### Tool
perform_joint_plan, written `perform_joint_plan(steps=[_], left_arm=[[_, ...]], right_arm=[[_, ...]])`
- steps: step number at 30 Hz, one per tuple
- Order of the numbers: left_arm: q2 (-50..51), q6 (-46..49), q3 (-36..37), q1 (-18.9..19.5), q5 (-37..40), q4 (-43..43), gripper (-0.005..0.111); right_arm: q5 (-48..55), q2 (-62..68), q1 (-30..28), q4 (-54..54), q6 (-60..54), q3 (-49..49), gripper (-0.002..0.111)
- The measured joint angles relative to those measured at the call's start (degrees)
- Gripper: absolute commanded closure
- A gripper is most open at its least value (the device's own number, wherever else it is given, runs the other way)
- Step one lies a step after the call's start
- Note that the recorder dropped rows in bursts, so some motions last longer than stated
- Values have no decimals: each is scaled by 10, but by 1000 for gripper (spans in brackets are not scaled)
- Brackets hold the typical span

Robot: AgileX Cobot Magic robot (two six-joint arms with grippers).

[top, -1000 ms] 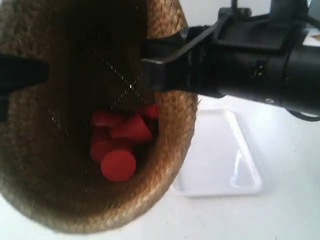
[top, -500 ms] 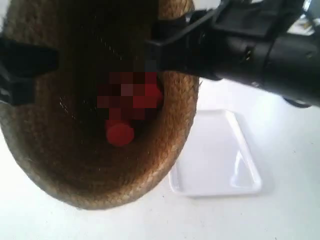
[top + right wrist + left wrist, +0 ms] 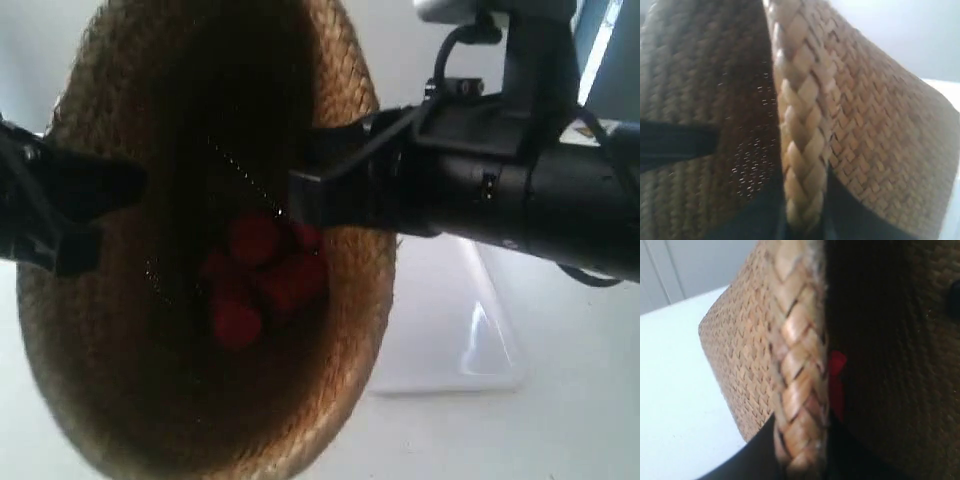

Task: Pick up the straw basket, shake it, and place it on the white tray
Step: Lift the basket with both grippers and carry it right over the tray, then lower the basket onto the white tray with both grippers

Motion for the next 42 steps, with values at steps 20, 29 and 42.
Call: perform_joint_plan(steps=[20,29,42], left_arm=[[24,-38,-47,41,29,17,107],[54,-43,-73,59,66,26,107],[159,-107,-137,122,187,14,107]], right_arm=[[-54,-21,-1,24,-25,28,108],[-57,19,-79,-1,-32,27,108],[176,84,-227,-58,19,-31,108]])
